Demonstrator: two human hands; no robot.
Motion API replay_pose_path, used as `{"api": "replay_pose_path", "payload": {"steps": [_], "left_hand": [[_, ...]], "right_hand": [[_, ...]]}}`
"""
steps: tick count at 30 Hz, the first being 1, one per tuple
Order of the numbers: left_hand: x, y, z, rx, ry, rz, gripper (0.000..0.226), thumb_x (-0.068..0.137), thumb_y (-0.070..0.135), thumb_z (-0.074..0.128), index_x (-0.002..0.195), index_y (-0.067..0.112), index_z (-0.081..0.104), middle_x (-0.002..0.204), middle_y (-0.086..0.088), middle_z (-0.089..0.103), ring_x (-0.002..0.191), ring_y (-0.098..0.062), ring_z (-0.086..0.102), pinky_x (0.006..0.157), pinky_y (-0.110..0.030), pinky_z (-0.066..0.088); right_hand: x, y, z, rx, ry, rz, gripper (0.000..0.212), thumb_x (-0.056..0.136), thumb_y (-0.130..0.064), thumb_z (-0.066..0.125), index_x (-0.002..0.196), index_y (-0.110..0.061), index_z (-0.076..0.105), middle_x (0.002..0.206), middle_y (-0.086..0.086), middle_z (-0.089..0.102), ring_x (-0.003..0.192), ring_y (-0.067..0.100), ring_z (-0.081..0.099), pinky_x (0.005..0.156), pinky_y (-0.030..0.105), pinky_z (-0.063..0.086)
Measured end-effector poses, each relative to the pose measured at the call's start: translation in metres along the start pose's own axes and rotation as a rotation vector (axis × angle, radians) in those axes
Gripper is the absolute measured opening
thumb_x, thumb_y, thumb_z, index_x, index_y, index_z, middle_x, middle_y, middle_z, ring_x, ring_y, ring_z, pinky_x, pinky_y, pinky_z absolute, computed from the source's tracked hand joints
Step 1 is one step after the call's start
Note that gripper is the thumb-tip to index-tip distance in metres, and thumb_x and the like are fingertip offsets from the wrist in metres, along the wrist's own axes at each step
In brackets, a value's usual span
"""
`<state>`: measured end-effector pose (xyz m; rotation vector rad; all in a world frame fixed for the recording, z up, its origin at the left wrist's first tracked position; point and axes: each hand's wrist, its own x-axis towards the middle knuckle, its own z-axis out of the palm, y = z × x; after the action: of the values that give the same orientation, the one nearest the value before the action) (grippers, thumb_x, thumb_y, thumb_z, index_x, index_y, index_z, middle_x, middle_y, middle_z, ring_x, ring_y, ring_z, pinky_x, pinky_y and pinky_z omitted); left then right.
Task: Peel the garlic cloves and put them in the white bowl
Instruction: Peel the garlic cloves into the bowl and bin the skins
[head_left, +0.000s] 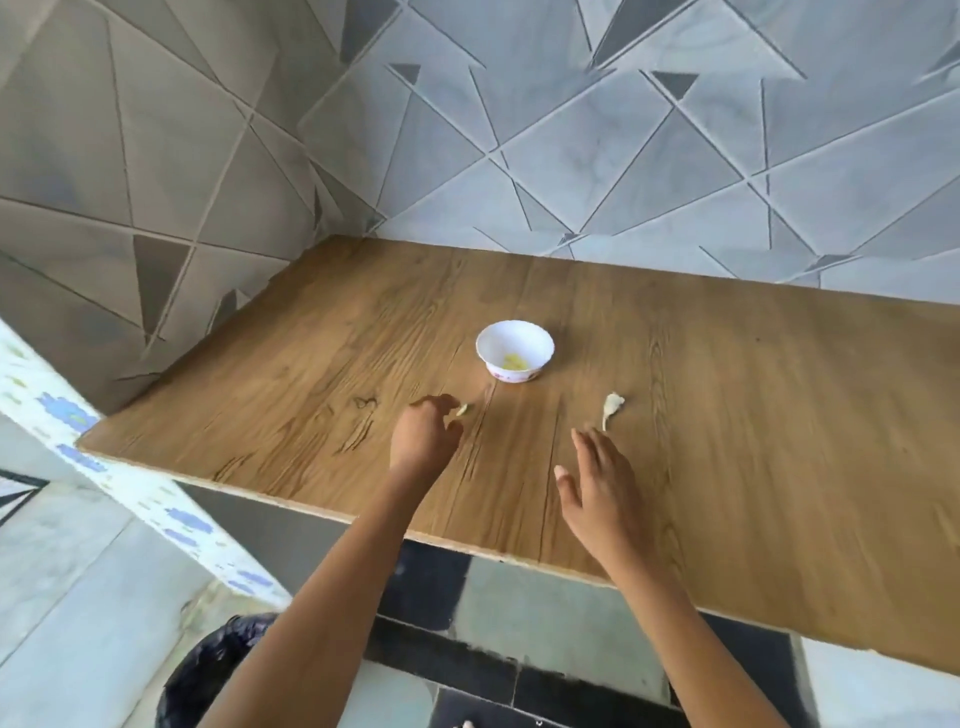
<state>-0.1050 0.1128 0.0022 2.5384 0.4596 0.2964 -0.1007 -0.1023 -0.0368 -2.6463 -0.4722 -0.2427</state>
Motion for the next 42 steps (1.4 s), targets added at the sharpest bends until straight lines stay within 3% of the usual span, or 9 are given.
{"api": "replay_pose_path", "payload": {"steps": [4,8,15,18,21,26,29,33,42], "left_hand": [[0.032,-0.006,0.013,0.072,-0.113,0.022,0.030,0.085,0.018,0.062,0.115,0.013,0.065,0.110,-0.008,0.067,0.095,-0.027,0.063,0.079,-0.034,0.052],[0.049,-0.010,0.023,0.139,-0.157,0.138,0.022,0.086,0.005,0.051,0.097,0.008,0.070,0.096,-0.012,0.067,0.086,-0.031,0.062,0.070,-0.034,0.050],[0.083,0.021,-0.002,-0.125,0.047,0.216,0.027,0.081,-0.001,0.054,0.098,0.008,0.072,0.086,-0.008,0.072,0.076,-0.025,0.065,0.061,-0.023,0.041],[0.103,0.050,-0.001,-0.064,-0.028,0.231,0.027,0.083,0.004,0.053,0.097,0.016,0.071,0.097,-0.001,0.071,0.084,-0.021,0.066,0.064,-0.022,0.041],[0.118,0.064,0.014,0.213,-0.159,0.170,0.031,0.086,0.007,0.048,0.102,0.025,0.068,0.107,0.000,0.065,0.093,-0.024,0.063,0.068,-0.026,0.040],[0.129,0.083,0.039,0.421,-0.274,0.081,0.022,0.091,0.013,0.052,0.108,0.014,0.064,0.108,-0.003,0.065,0.102,-0.021,0.061,0.076,-0.024,0.040],[0.128,0.086,0.035,0.396,-0.224,0.070,0.022,0.092,0.014,0.048,0.106,0.015,0.066,0.108,-0.005,0.065,0.099,-0.024,0.061,0.078,-0.027,0.042],[0.090,0.098,0.038,0.215,-0.073,0.322,0.018,0.088,0.009,0.049,0.088,0.011,0.067,0.087,-0.011,0.070,0.067,-0.022,0.058,0.059,-0.028,0.044],[0.052,0.131,0.115,-0.050,-0.245,0.451,0.026,0.081,0.021,0.069,0.104,0.011,0.063,0.098,-0.009,0.066,0.085,-0.025,0.063,0.067,-0.030,0.047]], "right_hand": [[0.007,0.002,0.014,-0.140,-0.076,0.069,0.081,0.096,-0.054,0.002,0.131,0.000,0.051,0.138,0.019,0.049,0.128,0.034,0.047,0.105,0.048,0.035],[0.001,0.004,0.021,-0.188,-0.106,0.121,0.104,0.079,-0.065,-0.025,0.148,-0.006,0.023,0.155,0.013,0.020,0.144,0.028,0.016,0.116,0.039,0.004],[0.000,0.002,0.021,-0.222,-0.099,0.154,0.097,0.081,-0.067,-0.020,0.149,-0.011,0.021,0.157,0.009,0.017,0.145,0.023,0.011,0.115,0.036,-0.001],[0.000,-0.002,0.020,-0.192,-0.108,0.159,0.099,0.076,-0.068,-0.026,0.150,-0.014,0.010,0.158,0.005,0.006,0.145,0.018,-0.001,0.114,0.033,-0.008],[0.000,-0.008,0.021,-0.166,-0.110,0.155,0.096,0.080,-0.068,-0.021,0.150,-0.014,0.016,0.157,0.006,0.010,0.142,0.016,-0.002,0.113,0.034,-0.007],[0.000,-0.003,0.014,-0.182,-0.122,0.230,0.072,0.095,-0.056,0.010,0.139,-0.011,0.044,0.147,0.010,0.040,0.137,0.023,0.034,0.111,0.040,0.018],[0.000,-0.002,0.010,-0.150,-0.121,0.229,0.070,0.098,-0.054,0.011,0.130,-0.010,0.055,0.138,0.010,0.052,0.128,0.024,0.048,0.106,0.043,0.028],[-0.002,0.010,0.009,0.051,-0.075,0.211,0.070,0.095,-0.059,0.016,0.137,-0.012,0.047,0.145,0.007,0.043,0.137,0.019,0.033,0.111,0.038,0.017],[0.000,0.057,-0.014,0.160,0.083,0.214,0.054,0.095,-0.040,0.043,0.141,-0.013,0.041,0.145,0.003,0.043,0.137,0.016,0.035,0.112,0.028,0.026]]}}
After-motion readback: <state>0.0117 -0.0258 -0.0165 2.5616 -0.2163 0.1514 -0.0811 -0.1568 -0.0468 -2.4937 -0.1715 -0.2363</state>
